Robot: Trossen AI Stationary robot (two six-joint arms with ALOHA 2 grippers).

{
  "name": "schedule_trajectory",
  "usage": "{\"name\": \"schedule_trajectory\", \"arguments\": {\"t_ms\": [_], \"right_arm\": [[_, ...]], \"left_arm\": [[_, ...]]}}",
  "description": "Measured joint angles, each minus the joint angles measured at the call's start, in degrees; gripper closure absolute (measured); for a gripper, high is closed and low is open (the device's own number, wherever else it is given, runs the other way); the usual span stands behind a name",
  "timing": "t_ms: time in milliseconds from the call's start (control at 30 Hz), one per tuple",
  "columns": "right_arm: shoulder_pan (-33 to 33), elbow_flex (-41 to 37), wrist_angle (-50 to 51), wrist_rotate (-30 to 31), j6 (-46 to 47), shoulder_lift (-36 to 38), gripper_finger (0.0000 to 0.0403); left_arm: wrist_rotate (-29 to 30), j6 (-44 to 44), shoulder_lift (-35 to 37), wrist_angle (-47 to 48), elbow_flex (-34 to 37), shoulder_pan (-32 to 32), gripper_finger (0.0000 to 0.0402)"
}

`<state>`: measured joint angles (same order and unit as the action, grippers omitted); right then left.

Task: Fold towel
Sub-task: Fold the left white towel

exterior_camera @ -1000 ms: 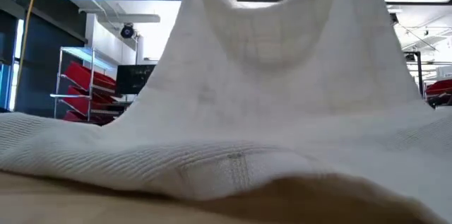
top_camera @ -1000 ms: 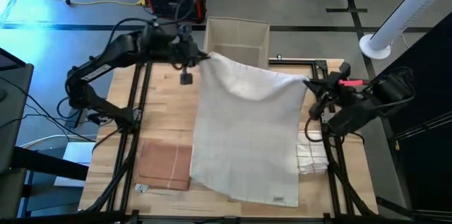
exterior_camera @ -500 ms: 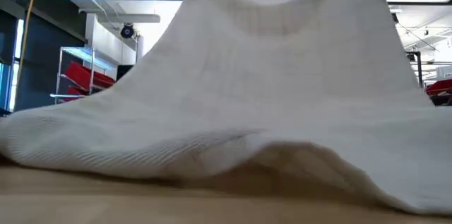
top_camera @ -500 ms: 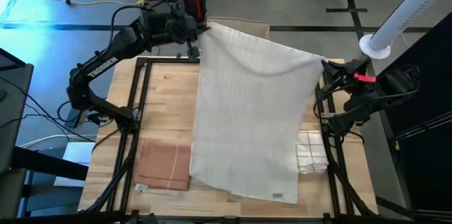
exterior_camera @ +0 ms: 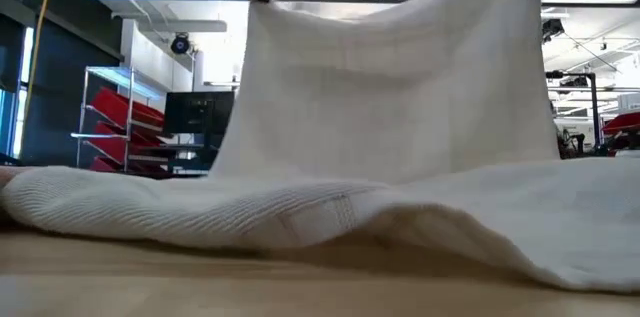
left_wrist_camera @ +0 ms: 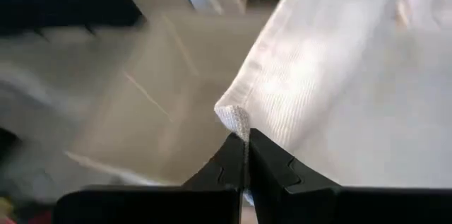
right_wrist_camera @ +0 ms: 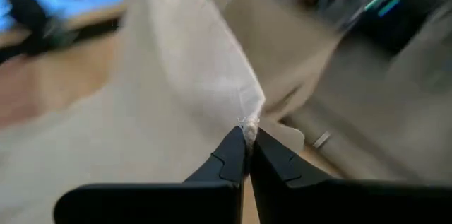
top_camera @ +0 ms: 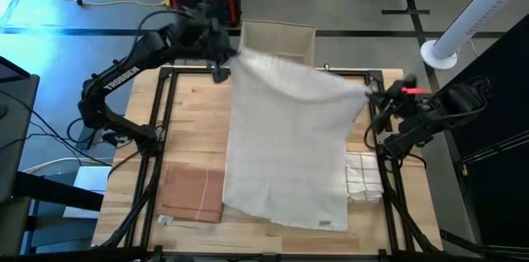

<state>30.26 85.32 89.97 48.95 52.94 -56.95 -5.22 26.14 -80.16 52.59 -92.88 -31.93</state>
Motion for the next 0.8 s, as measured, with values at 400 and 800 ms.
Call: {"name": "schedule_trajectory", "arguments": {"t_ms": [400,800], "right_arm": [[4.0,0.0,-4.7,-30.2,5.8,-10.6,0.0403],[7.2,-1.8,-8.9,-43.3,3.3,-25.5,0.0403]], "left_arm": [[-12.4,-13.1,6.0,8.9,13.4,19.0,0.0401],[-12.5,-28.3,6.5,-10.0,29.5,36.7,0.0401]]}}
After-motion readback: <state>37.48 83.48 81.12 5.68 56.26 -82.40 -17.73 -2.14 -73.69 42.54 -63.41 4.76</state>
